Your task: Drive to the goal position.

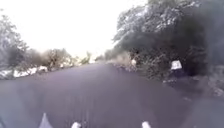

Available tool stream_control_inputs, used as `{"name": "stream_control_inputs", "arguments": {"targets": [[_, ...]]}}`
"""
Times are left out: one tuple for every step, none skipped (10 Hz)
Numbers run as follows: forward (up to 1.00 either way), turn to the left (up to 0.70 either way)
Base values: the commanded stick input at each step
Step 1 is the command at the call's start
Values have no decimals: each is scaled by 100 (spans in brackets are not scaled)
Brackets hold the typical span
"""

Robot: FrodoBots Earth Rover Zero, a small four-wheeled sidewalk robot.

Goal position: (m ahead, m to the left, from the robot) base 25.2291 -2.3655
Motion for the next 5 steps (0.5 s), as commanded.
{"name": "stream_control_inputs", "arguments": {"targets": [[85, 0], [85, 0], [85, 0], [85, 0], [85, 0]]}}
